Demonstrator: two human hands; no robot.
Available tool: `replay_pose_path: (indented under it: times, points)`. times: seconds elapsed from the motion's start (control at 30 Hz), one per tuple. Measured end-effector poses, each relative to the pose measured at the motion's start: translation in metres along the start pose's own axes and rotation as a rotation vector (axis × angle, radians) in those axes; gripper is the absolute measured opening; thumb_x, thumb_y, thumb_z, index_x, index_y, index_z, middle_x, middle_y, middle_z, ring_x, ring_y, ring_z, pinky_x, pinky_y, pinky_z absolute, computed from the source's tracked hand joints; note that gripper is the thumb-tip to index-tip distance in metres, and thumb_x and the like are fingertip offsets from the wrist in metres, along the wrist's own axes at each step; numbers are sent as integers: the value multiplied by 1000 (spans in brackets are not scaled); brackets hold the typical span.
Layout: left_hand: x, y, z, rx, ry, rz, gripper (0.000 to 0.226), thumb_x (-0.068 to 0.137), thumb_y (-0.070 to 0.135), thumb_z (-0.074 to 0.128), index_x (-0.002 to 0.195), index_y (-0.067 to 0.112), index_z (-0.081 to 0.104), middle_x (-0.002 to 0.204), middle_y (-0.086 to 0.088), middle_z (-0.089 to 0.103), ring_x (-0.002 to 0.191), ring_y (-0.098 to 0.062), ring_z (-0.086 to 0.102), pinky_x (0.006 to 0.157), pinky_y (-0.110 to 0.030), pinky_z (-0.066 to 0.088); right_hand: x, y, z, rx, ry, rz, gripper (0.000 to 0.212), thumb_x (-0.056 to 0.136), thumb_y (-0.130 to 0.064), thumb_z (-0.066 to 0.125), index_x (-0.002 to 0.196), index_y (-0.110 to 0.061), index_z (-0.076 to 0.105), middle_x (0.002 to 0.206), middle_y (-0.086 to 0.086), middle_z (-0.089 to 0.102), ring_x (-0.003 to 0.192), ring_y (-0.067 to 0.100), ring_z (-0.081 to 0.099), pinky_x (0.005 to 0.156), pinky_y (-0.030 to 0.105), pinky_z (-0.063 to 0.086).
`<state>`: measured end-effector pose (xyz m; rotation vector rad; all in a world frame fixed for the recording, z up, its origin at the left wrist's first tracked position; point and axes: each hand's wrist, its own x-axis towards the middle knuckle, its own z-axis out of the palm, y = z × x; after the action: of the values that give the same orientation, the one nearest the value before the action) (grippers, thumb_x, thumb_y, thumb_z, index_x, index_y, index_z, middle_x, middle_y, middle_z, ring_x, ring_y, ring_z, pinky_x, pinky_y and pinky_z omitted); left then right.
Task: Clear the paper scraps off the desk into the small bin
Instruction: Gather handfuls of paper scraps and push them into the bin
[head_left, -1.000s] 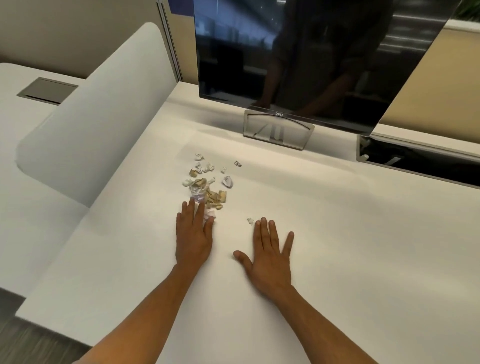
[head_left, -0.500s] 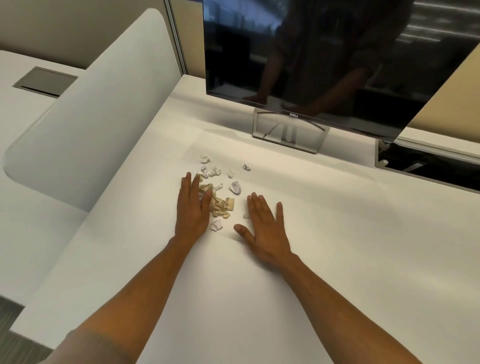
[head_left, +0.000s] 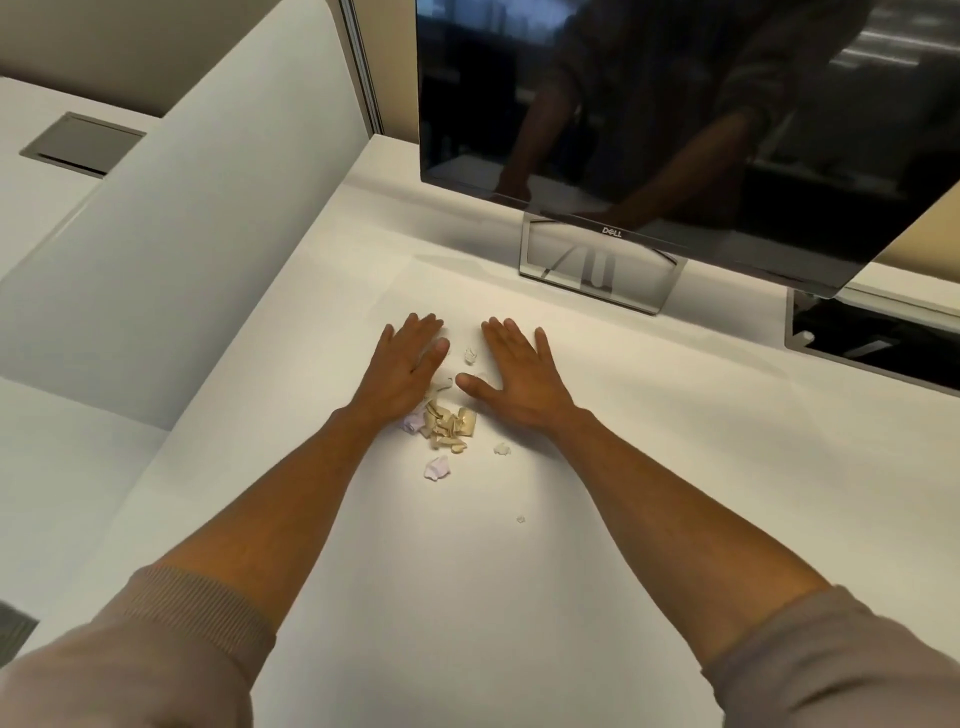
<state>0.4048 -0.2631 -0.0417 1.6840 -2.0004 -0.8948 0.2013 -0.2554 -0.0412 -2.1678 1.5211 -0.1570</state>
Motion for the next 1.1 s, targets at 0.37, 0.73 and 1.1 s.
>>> replay_pose_path:
  times: [0.37,0.73,1.1]
  points:
    - [-69,21,28,-144,-50,137,42,103,32,28,140,22,46,141,18,39,140,2,25,116,-17,8,-41,-6,16,31,-38,-228,77,92,-66,20,152,-19,14,160,-4,15,147,5,3,121,37,0]
    - [-134,36,40,-334,-47,-13,41,100,37,44,140,26,46,146,15,39,140,1,27,120,-36,20,-110,-9,14,117,-116,-183,76,91,-64,30,152,-19,19,159,-3,20,147,8,11,121,34,6]
    - [-137,48,14,438,-328,-28,125,60,62,79,152,34,0,161,0,-7,143,-27,12,109,-43,31,-104,-49,-9,-260,-263,-49,113,61,-70,71,150,-27,15,159,2,15,139,28,21,108,40,31]
